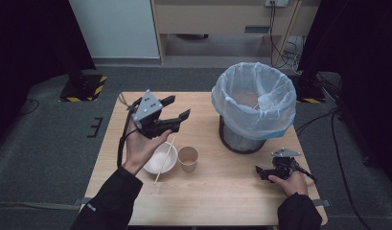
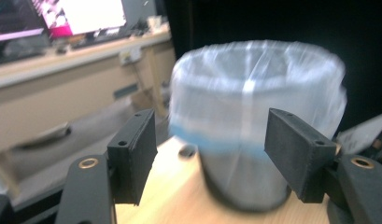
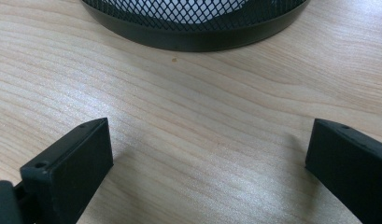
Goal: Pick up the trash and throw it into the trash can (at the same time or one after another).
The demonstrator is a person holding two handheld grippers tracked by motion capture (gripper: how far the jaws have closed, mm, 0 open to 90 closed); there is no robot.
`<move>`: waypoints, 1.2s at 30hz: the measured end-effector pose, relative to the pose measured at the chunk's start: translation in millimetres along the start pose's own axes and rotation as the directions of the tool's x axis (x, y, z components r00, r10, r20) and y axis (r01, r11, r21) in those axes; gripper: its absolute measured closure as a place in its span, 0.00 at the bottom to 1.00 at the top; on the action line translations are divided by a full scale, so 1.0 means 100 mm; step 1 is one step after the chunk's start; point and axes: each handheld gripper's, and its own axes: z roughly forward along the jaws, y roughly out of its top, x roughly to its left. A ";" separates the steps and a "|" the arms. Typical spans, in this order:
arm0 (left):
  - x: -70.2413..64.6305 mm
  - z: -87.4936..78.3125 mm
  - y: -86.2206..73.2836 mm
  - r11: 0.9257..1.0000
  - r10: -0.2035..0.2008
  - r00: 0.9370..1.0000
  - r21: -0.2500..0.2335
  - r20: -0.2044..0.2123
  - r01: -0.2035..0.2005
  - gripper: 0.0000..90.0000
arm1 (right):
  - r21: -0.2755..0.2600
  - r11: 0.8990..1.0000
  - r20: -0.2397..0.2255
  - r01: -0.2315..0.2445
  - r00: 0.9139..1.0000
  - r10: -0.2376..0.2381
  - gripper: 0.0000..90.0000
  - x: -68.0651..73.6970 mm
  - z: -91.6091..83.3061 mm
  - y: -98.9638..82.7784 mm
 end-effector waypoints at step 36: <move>0.07 0.23 -1.73 0.878 -0.172 0.981 0.438 -0.086 0.192 0.62 | -0.003 1.000 -0.006 0.012 1.000 -0.012 0.01 0.01 0.00 0.00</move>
